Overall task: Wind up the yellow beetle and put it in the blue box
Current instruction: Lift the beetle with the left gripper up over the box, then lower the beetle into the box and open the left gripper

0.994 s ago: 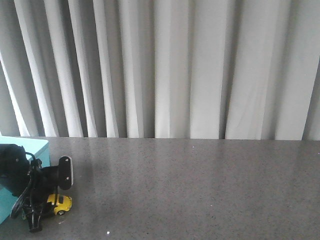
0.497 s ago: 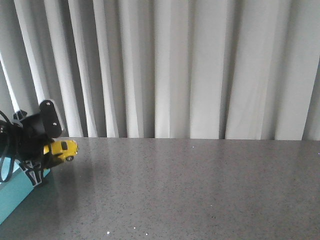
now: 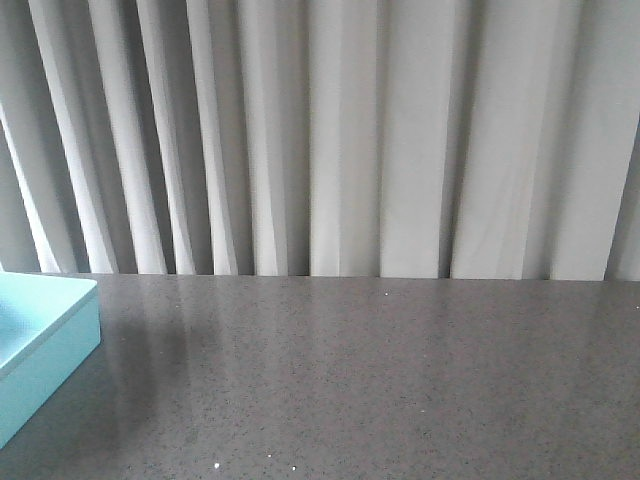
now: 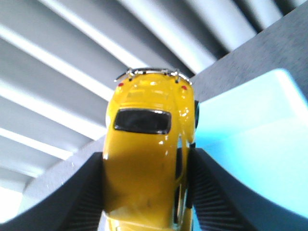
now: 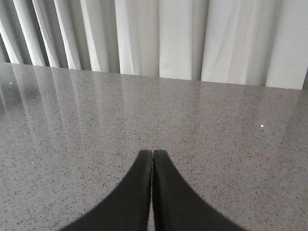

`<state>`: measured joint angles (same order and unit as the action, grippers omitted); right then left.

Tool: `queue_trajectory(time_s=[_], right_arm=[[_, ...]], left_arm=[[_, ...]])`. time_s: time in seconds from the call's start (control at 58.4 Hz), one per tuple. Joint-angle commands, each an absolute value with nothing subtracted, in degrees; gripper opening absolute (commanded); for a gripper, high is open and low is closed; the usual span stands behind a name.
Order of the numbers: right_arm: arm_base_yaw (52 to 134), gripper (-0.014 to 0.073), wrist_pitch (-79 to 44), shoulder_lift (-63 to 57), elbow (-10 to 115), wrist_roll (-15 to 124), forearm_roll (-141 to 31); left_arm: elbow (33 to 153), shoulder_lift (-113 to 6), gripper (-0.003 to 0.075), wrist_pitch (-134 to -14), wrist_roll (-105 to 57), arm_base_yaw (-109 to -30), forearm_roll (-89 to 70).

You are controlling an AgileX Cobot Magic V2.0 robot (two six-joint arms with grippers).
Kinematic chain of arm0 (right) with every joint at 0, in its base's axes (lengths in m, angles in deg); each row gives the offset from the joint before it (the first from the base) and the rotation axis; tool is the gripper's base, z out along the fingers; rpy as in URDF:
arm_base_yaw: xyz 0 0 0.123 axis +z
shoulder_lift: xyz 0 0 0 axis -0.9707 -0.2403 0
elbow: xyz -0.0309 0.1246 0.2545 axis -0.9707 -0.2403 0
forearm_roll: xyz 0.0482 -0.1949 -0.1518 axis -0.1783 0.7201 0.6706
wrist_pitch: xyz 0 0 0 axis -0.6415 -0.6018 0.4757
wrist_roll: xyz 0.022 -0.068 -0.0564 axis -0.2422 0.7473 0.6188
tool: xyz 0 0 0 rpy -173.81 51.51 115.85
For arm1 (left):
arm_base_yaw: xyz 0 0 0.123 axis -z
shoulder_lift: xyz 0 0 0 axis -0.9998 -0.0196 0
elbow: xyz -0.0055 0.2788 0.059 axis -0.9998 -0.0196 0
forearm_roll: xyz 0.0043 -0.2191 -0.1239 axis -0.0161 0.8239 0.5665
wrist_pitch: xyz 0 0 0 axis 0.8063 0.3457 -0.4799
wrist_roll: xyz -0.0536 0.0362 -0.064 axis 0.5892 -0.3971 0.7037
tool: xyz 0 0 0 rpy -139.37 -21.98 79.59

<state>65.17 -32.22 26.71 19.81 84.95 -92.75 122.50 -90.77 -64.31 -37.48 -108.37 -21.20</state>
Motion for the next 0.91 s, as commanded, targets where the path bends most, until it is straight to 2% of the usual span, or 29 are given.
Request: queue_trajectory(time_s=[0.0,0.274,0.446,0.6,0.788,0.891], right_arm=[[65.08,-0.0007,-30.04,26.58,21.19,85.45,-94.41],[65.08,-0.0007,-30.04,26.58,21.19,85.45,-94.41],[65.08,-0.0007,-30.04,26.58,21.19,85.45,-94.41],[65.08,-0.0007,-30.04,26.58,21.19,85.45,-94.41],[65.08,-0.0007,-30.04,26.58,21.19,85.45,-94.41],[65.08,-0.0007,-30.22,26.58,21.19,85.45,-94.41]], left_arm=[[124.14,-92.15,-0.0007,-67.76,-33.75,-109.92,-19.97],[124.14,-104.53,-0.0004,-67.75,-32.78,-109.92,-18.92],[124.14,-106.32,0.0033,-67.32,-30.35,-109.92,-18.75],[124.28,-106.25,0.0144,-67.17,-30.11,-109.92,-18.75],[124.28,-106.25,0.0368,-64.46,-29.75,-109.92,-18.75],[124.28,-106.25,0.0454,-64.23,-28.28,-109.92,-18.77]])
